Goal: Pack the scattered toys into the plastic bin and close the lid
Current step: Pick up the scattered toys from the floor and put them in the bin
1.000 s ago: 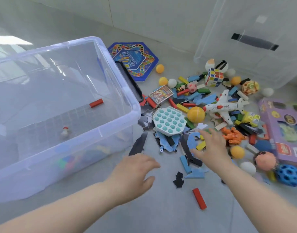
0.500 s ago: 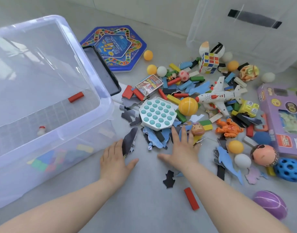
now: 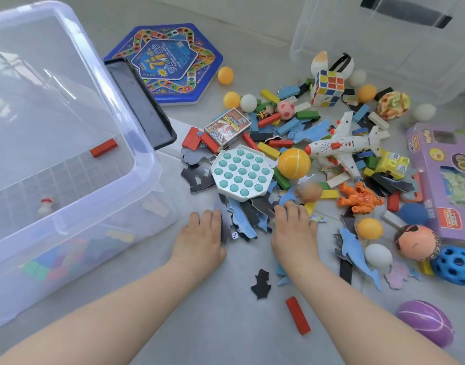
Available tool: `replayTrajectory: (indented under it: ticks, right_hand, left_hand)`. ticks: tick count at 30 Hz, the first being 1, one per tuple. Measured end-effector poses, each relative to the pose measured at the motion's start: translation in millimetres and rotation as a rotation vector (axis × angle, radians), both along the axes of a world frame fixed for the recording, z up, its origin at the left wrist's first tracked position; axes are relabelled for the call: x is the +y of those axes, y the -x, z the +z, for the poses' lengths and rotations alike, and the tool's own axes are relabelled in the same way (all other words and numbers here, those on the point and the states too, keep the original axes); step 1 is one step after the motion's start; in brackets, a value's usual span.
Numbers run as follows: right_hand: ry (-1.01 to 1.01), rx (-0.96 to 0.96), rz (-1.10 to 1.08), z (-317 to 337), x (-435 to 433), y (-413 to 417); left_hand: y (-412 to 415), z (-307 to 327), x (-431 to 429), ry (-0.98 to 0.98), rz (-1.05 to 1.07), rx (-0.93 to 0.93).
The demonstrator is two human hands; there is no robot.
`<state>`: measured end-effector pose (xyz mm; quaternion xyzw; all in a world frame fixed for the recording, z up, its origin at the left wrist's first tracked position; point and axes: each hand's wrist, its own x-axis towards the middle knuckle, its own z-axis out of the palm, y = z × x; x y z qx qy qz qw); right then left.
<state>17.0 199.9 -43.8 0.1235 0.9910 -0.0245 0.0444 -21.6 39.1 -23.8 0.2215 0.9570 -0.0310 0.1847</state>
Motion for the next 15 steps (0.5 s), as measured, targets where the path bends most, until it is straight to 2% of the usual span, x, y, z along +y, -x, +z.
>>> replayTrajectory:
  ticks: [3, 5, 7, 9, 12, 15]
  right_hand:
    - [0.040, 0.039, 0.080, 5.9, 7.1, -1.7]
    - [0.033, -0.006, 0.078, 5.2, 12.7, -6.2]
    - [0.014, -0.050, 0.027, 13.1, 14.4, -7.7]
    - [0.058, -0.083, -0.041, 17.3, 15.5, -9.7]
    - [0.128, -0.246, -0.143, 20.6, 17.9, -18.4]
    - [0.205, -0.296, -0.226, 27.5, 12.1, -23.7]
  left_hand:
    - [-2.9, 1.6, -1.3, 0.060, -0.112, 0.001]
    - [1.5, 1.0, -7.7, 0.073, -0.174, 0.046]
    - [6.1, 12.9, -11.8, 0.095, -0.121, 0.080]
    - [7.3, 16.3, -16.9, -0.037, -0.103, 0.069]
    - [7.0, 27.8, -33.3, -0.136, -0.144, 0.081]
    - [-4.5, 64.5, -42.1, -0.231, -0.048, -0.076]
